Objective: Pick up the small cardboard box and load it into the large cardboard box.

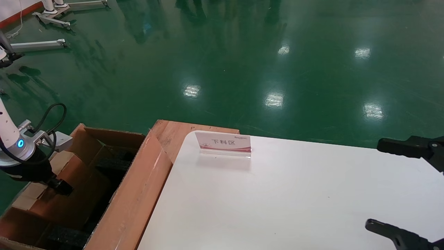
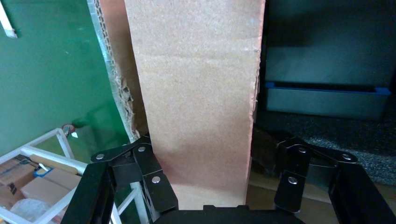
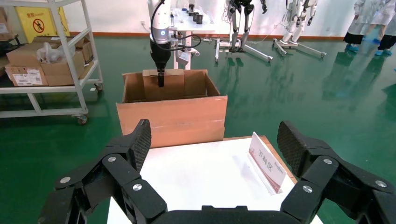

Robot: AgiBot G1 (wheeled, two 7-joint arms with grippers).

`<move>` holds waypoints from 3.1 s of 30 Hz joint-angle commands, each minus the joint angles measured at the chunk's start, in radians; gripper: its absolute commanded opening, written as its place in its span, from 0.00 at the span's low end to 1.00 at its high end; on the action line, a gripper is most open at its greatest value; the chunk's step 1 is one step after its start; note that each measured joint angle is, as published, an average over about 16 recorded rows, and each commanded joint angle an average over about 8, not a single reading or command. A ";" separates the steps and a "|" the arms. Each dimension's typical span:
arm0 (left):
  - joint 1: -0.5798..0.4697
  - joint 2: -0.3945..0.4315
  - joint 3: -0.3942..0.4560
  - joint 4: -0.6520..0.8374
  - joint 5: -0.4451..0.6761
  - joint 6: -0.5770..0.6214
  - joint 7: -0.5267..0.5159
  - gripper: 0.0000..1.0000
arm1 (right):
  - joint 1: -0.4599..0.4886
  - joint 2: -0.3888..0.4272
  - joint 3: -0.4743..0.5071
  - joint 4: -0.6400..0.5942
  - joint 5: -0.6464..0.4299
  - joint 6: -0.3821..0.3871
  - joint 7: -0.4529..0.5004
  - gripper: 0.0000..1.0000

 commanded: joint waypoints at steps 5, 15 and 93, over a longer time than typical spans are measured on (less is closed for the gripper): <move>-0.002 -0.002 0.000 -0.003 0.001 0.001 0.000 1.00 | 0.000 0.000 0.000 0.000 0.000 0.000 0.000 1.00; -0.004 -0.003 0.001 -0.005 0.004 0.001 0.000 1.00 | 0.000 0.000 0.000 0.000 0.000 0.000 0.000 1.00; 0.538 -0.080 -1.334 -0.528 -0.371 0.116 0.781 1.00 | 0.001 0.001 -0.002 -0.002 0.002 0.000 -0.002 1.00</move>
